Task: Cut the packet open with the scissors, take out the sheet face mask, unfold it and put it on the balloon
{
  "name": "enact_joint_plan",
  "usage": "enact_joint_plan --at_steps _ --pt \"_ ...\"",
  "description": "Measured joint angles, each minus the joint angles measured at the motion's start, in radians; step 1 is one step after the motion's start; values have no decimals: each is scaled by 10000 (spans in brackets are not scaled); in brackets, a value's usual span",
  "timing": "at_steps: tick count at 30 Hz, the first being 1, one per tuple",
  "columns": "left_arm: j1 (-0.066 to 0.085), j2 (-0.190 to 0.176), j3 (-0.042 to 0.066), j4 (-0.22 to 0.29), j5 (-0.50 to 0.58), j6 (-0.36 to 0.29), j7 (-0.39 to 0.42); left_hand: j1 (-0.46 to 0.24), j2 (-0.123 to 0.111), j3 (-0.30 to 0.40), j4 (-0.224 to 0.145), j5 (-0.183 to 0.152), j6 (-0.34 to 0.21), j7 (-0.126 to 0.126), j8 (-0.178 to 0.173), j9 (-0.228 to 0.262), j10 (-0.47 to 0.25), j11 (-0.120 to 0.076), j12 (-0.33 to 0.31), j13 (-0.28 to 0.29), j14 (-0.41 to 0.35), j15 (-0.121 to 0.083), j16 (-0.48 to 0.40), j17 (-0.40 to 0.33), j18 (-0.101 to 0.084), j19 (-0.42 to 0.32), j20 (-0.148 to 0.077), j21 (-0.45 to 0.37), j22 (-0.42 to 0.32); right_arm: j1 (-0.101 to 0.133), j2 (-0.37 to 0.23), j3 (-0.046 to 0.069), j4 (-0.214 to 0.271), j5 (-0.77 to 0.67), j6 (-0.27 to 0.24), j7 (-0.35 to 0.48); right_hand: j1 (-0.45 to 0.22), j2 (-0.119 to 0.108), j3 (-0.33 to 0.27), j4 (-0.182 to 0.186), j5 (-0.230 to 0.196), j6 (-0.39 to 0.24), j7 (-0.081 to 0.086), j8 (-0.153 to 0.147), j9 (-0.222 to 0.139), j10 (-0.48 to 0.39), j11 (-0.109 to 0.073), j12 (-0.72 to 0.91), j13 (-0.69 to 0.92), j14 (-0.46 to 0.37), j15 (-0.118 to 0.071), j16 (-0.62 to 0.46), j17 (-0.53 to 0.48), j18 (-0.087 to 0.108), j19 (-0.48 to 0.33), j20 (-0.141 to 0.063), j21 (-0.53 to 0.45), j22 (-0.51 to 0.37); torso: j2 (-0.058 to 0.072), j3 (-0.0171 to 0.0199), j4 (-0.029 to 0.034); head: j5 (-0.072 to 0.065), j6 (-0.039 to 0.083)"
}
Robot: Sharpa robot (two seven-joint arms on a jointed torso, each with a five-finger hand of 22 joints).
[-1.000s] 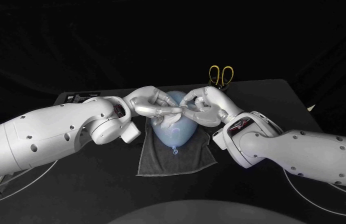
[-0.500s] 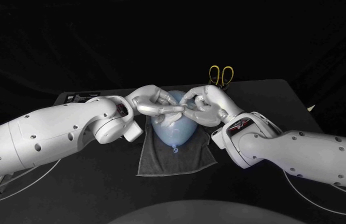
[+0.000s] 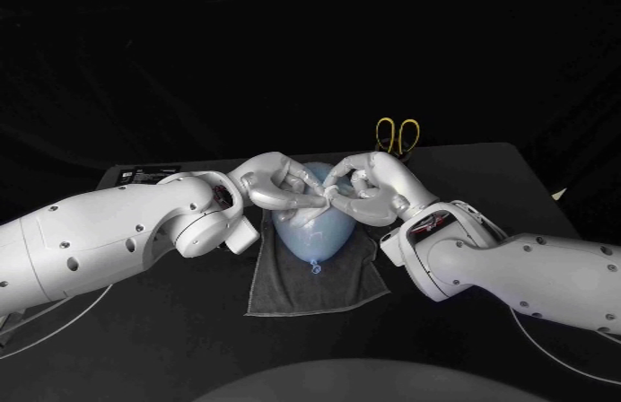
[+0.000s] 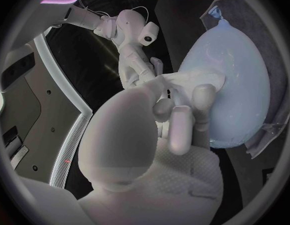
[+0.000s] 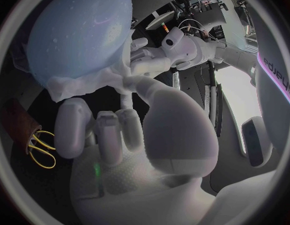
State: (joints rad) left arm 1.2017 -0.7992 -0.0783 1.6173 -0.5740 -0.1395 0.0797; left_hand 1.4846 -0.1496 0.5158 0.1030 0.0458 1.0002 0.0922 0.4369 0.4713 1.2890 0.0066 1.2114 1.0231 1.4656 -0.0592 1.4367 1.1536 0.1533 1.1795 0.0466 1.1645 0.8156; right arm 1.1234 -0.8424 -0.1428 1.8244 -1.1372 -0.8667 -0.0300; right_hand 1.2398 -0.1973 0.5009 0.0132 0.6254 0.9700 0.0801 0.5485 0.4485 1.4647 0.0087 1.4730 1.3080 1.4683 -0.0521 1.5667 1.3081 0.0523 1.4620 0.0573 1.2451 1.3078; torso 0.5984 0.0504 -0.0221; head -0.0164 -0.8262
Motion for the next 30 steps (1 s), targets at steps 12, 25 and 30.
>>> enact_joint_plan --at_steps 12,25,30 --pt "0 -98 0 21 333 211 106 -1220 19 2062 -893 39 -293 131 241 204 80 83 -2 80 12 80 -1 -126 -4 -129 51 226 206 3 -2 8 -129 -154 23 -92 81 83 56 -78 -62 0 -1 97 60 -16 -15 -5 1 -1 2 -11 -1 -1 12 -36 67 3 1 -2 2 -20 -3" --pt "0 -159 0 13 890 271 231 -1770 -85 2751 -1250 275 -343 81 475 210 142 96 23 240 13 80 -1 86 -6 -128 51 389 397 20 -271 12 -55 -154 275 45 -178 64 -16 -61 -3327 -832 403 -765 -521 12 268 -259 -7 -24 195 6 -8 -1 -163 129 -324 -5 3 -2 0 -7 -4" --pt "-2 -178 -3 -7 1072 269 244 -1854 -87 2806 -1303 338 -344 79 504 211 178 64 46 271 14 81 37 106 -6 -164 16 423 404 26 -503 12 55 -118 592 261 -215 27 -85 7 -3880 -1039 609 -1241 -793 -47 422 -516 -3 -34 369 1 -7 10 -290 257 -556 -4 0 -1 -5 -6 21"
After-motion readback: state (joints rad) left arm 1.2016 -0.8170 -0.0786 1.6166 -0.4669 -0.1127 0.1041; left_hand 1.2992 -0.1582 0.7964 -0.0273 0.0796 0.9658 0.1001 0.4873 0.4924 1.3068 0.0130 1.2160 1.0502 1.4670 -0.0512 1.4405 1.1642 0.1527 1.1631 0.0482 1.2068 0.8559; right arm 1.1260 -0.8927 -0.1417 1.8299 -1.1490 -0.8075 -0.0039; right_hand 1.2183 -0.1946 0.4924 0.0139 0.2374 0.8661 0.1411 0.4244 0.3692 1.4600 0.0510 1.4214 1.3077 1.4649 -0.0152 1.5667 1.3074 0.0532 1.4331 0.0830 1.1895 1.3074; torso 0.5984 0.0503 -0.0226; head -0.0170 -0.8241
